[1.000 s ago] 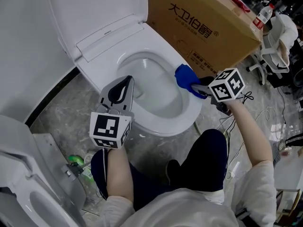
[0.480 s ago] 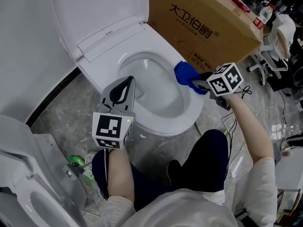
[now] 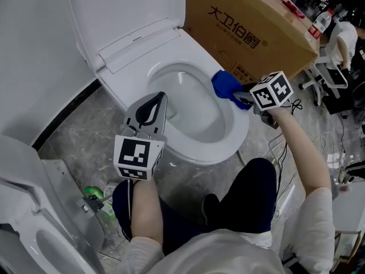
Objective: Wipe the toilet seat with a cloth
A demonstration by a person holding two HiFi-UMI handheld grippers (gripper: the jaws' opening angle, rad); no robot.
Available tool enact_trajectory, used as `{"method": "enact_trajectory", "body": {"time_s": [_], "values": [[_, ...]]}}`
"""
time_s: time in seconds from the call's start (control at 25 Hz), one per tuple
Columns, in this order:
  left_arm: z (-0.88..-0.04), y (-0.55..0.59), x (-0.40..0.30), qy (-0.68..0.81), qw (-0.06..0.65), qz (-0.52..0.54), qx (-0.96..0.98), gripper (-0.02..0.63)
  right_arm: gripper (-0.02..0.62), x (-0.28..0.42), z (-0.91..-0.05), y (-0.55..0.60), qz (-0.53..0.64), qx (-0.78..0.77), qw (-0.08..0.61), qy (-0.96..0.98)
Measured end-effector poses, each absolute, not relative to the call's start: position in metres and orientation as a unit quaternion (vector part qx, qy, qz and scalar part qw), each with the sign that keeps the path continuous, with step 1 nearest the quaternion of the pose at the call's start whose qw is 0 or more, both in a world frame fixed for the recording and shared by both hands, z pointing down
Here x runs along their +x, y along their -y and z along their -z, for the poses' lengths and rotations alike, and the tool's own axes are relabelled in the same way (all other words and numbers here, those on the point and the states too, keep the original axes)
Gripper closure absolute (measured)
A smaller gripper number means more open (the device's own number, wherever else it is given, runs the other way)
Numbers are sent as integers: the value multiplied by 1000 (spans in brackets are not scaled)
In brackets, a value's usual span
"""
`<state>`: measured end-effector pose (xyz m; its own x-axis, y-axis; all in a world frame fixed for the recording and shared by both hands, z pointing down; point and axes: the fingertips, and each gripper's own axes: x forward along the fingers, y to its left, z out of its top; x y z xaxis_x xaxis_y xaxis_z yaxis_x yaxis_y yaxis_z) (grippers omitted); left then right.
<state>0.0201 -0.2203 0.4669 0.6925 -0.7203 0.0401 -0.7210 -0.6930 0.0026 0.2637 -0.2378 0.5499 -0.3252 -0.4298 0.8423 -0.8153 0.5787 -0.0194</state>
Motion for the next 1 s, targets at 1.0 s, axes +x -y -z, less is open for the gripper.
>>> {"method": "enact_trajectory", "body": {"time_s": [1.0], "values": [[-470,228,9,401,2,-29,916,598,541,248,-548,305,-225,424,410,776]]}}
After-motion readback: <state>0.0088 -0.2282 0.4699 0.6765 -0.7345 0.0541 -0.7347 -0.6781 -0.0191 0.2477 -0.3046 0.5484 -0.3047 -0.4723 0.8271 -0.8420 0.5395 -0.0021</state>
